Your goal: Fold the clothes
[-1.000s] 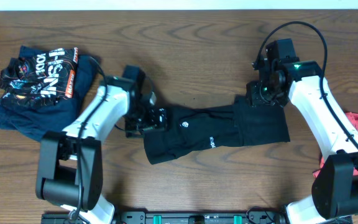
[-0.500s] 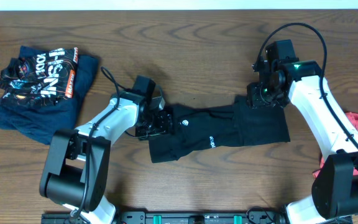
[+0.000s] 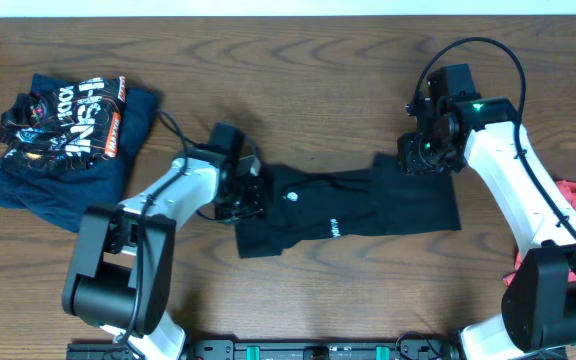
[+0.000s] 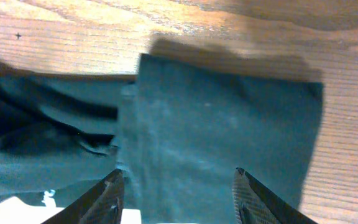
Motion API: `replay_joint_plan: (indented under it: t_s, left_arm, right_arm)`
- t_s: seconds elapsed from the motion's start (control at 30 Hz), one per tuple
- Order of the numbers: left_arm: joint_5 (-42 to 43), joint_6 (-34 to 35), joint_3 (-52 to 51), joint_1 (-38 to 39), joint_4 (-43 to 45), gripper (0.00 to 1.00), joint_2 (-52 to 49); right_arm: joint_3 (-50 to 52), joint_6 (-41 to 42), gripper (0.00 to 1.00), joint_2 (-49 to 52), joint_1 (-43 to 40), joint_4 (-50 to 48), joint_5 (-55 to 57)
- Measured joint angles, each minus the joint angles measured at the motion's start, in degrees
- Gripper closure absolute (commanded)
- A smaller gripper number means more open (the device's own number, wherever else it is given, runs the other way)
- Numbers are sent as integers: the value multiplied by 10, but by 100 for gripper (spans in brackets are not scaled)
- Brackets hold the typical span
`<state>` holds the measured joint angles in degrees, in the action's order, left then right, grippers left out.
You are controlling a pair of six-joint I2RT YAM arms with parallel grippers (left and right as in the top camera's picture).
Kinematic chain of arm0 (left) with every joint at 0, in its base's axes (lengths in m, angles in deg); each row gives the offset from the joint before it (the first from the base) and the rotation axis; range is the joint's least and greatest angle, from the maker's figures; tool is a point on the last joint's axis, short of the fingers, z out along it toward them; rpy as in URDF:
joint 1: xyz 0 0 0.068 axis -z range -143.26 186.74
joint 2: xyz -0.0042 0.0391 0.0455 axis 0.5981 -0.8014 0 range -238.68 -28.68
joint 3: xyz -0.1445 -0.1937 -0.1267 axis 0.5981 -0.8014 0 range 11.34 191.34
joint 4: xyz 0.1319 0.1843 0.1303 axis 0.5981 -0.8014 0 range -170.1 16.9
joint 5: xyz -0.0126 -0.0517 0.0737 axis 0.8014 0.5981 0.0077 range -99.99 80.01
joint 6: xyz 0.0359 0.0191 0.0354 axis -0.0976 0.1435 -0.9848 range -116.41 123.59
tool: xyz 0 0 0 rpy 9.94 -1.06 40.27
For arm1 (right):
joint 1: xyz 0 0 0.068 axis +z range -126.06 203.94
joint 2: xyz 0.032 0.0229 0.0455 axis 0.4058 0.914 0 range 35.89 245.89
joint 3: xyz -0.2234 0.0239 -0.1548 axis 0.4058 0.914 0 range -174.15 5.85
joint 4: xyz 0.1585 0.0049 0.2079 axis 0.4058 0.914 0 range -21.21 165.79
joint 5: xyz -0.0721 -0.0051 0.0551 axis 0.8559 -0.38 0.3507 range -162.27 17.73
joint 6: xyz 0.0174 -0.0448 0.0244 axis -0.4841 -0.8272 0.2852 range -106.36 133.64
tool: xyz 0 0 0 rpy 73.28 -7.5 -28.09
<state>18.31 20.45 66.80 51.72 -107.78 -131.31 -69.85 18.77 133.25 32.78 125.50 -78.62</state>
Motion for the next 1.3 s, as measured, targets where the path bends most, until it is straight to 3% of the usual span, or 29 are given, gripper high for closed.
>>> replay_joint_plan:
  t_s: [0.4,0.43,0.5,0.53,0.67,1.13,1.17,1.3]
  left_arm:
    - [-16,-47,0,-110,-46,94,102]
    - [-17,-49,0,-112,-47,83,113]
    - [-21,-56,0,-113,-50,22,130]
    - [-24,-54,0,-113,-52,10,135]
    - [-59,-53,-1,-114,-70,5,137]
    - [-128,-54,-1,-113,-44,0,36]
    - [-131,-53,3,-110,-46,4,25]
    - [-132,-52,10,-95,-40,60,13]
  right_arm:
    - [0,0,46,0,0,0,0]
    - [0,0,46,0,0,0,0]
    - [0,0,46,0,0,0,0]
    - [0,0,46,0,0,0,0]
    - [0,0,46,0,0,0,0]
    - [0,0,45,0,0,0,0]
    - [0,0,45,0,0,0,0]
    - [0,0,45,0,0,0,0]
